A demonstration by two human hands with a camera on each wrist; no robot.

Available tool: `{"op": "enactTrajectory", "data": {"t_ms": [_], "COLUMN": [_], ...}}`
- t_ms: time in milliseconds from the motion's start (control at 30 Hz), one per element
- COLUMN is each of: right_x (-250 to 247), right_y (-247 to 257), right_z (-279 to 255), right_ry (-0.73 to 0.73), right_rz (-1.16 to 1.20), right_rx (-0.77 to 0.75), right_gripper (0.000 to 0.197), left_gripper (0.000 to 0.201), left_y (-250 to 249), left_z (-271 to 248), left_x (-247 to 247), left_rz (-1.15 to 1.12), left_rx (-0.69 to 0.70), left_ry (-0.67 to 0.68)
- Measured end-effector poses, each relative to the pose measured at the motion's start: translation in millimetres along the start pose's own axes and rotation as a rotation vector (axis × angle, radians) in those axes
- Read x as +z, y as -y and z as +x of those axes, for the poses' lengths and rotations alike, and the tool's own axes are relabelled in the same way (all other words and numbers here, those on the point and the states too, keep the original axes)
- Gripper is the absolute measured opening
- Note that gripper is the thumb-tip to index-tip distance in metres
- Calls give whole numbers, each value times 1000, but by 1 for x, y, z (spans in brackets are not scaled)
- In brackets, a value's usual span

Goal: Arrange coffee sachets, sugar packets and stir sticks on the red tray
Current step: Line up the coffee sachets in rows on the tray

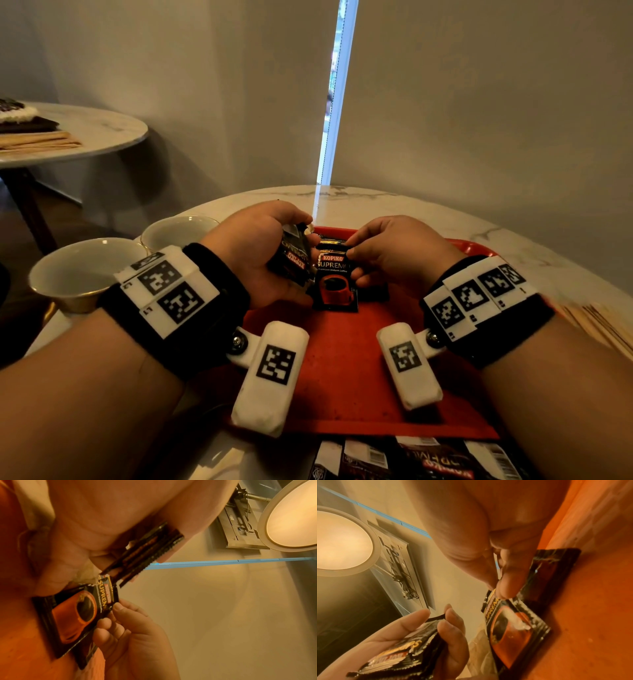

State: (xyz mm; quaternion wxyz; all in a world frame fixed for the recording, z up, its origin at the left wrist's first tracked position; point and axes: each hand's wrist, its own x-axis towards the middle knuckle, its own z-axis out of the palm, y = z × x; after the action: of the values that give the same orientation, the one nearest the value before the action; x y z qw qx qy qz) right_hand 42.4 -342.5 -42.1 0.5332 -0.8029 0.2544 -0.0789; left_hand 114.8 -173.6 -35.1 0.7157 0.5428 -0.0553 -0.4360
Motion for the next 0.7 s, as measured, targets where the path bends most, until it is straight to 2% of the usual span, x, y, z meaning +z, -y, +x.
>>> {"op": "enactTrajectory", "data": {"t_ms": [300, 433, 700], "right_x": [-3, 0, 3], "right_y": [0, -1, 2], "right_z": [1, 3, 0], "right_ry": [-55, -37, -30], "right_rz": [-46, -16, -4], "right_rx": [-11, 13, 2], "right_gripper": [10, 15, 18], "left_gripper": [10, 11, 12], "left_y": [-2, 1, 1], "left_z": [-3, -1, 2], "left_x": [-1, 2, -1], "left_rz": [0, 7, -21], "left_rx": [47, 34, 20], "left_ry": [-18, 23, 4]}}
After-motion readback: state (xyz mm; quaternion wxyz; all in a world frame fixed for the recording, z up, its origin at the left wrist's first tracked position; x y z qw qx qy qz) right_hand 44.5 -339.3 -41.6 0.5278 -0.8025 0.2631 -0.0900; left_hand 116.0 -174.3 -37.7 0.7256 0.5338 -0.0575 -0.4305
